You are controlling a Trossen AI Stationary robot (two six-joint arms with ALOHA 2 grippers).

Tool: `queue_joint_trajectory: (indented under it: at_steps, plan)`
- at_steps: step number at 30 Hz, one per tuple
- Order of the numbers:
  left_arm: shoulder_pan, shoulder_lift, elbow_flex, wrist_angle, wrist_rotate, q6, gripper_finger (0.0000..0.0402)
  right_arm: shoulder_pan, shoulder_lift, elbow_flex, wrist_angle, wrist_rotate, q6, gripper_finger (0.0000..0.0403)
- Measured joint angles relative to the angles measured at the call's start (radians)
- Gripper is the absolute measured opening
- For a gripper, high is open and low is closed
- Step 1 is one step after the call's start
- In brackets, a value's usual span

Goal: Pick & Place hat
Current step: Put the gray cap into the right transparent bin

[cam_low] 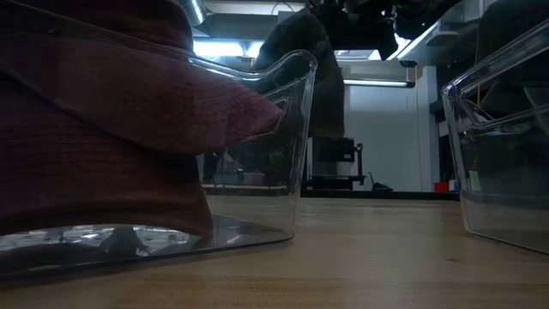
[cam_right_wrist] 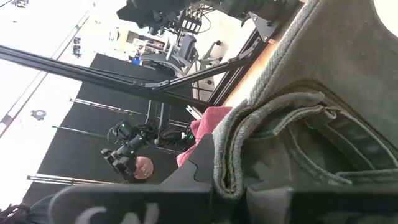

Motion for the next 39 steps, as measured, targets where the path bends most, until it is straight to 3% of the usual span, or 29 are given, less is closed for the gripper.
queue_joint_trajectory:
  at_steps: [10, 17, 26, 33, 39]
  plan:
    - [0.000, 0.001, 0.000, -0.020, -0.091, -0.107, 0.0212, 0.000, 0.000, 0.000, 0.000, -0.001, -0.001, 0.0008]
    - [0.001, 0.043, 0.010, -0.204, -0.308, 0.117, 0.0212, 0.000, 0.000, 0.000, 0.000, -0.044, 0.020, 0.0008]
    - [0.001, 0.286, 0.116, -0.266, -0.363, 0.253, 0.0212, 0.000, 0.000, 0.000, 0.024, -0.164, 0.043, 0.0008]
    - [0.001, 0.534, 0.222, -0.273, -0.363, 0.290, 0.0212, 0.000, 0.000, 0.000, 0.201, -0.227, 0.086, 0.0008]
    - [0.026, 0.670, 0.283, -0.258, -0.356, 0.253, 0.0212, 0.000, 0.000, 0.000, 0.298, -0.242, 0.102, 0.0008]
